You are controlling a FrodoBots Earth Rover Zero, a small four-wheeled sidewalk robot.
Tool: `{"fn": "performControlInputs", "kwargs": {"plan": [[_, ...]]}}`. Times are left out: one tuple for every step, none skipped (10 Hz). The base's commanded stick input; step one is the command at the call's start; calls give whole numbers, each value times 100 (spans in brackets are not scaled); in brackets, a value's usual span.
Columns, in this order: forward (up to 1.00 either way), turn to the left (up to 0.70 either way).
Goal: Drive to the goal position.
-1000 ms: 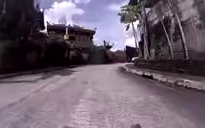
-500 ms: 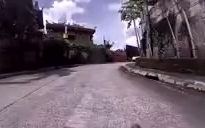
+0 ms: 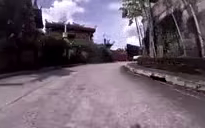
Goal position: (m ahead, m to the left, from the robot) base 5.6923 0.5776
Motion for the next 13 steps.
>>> {"fn": "performControlInputs", "kwargs": {"plan": [[70, 0], [70, 0], [70, 0], [70, 0], [70, 0], [70, 0], [70, 0], [70, 0], [70, 0], [70, 0], [70, 0], [70, 0], [70, 0]]}}
